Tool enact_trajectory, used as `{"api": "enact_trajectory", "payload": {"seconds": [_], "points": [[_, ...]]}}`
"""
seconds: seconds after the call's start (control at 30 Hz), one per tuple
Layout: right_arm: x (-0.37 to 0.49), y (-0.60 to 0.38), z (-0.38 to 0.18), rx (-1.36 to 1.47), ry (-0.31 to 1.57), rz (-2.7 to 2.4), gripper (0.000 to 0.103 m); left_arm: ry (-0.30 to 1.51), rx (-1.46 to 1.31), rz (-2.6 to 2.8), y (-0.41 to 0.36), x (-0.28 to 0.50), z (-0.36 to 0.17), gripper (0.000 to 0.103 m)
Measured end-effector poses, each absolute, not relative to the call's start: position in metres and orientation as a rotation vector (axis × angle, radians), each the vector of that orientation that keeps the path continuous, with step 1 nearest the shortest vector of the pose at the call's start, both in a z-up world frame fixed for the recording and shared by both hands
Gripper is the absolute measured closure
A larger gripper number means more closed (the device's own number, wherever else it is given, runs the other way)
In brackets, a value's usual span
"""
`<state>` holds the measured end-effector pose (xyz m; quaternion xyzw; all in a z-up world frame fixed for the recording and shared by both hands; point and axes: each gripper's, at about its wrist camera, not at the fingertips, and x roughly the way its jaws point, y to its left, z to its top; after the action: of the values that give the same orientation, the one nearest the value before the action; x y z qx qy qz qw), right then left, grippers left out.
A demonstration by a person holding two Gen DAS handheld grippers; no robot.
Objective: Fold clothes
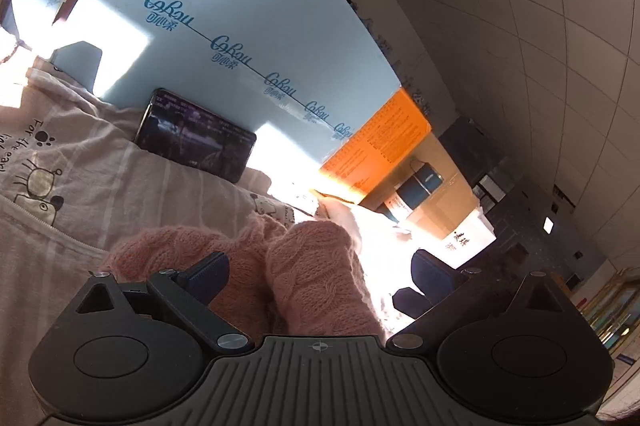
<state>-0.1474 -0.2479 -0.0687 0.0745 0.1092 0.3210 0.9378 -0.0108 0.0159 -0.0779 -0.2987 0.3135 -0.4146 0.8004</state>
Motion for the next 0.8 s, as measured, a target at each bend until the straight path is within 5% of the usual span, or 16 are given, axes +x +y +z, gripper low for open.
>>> {"api": "enact_trajectory", "payload": {"seconds": [0.47, 0.63, 0.8], "points": [[-0.133, -0.329, -0.091, 0.544, 0.281, 0.460, 0.001, 0.887, -0.587, -0.883, -0.045, 0.014, -0.110, 0.008], [-0.128, -0.330, -0.095, 0.557, 0.298, 0.442, 0.001, 0.881, -0.434, -0.891, -0.058, 0.012, -0.117, 0.052], [-0.124, -0.332, -0.099, 0.571, 0.314, 0.428, 0.001, 0.810, -0.413, -0.976, -0.059, 0.004, -0.115, 0.071]]}}
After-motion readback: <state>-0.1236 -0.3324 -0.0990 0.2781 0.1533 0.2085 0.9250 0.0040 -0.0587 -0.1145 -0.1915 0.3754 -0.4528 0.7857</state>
